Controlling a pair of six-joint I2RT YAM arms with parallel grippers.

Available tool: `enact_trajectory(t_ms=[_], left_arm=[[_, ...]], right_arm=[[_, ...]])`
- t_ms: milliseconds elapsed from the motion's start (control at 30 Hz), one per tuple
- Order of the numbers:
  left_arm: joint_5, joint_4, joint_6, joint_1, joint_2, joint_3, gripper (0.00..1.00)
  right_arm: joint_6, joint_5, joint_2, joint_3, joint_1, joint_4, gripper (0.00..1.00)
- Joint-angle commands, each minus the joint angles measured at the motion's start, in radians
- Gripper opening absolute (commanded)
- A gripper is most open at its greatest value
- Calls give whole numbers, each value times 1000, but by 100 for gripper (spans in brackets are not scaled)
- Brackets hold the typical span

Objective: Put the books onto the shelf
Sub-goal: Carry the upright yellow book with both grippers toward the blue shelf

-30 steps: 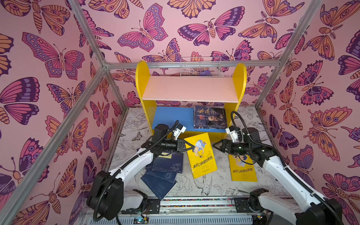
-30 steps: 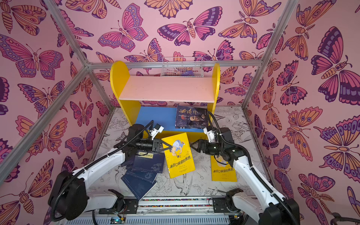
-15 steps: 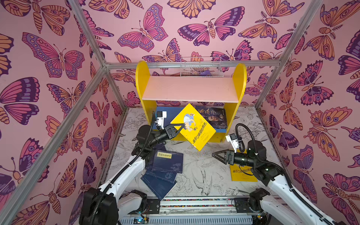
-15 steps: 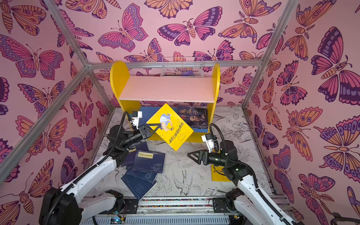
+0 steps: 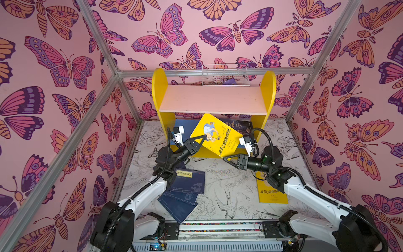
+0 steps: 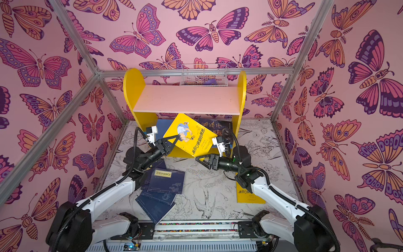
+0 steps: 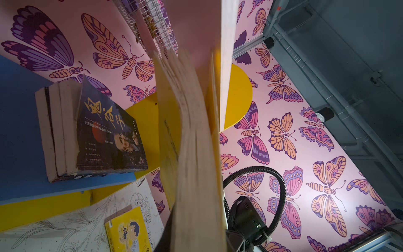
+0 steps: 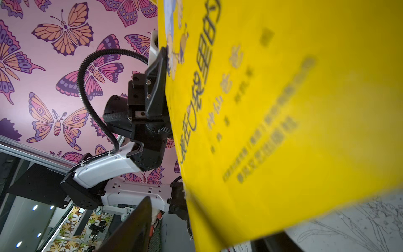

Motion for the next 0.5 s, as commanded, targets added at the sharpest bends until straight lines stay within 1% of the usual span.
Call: enact_trajectory(t_ms=[0,33,100,233,267,300,400,433,467], left_arm=[[-24,160,-24,-8,6,-7,0],[-24,168,-27,-10,8,-9,0],[-24,185,-30,-12,14,-17,0],[-15,184,-28,-18,16,-34,0],[-12,182,-28,-20,16,-41,0],[-9,181,-25,-21,16,-47,0],[14,135,-9,-21,9,-61,0],[13,108,-4,-20,0,-65,7],[10,76,3,-16,-13,-76,18]], right_arm=[[65,61,18,20,7,133,56],[78,76,21,17,7,153,52],[101,131,21,7,7,193,40],[133,201,17,-13,6,279,20],[135,206,19,-10,5,290,11],[138,212,21,-7,6,296,0],[141,203,19,1,3,287,0],[143,192,17,4,-1,270,0],[142,174,13,4,-7,252,0]])
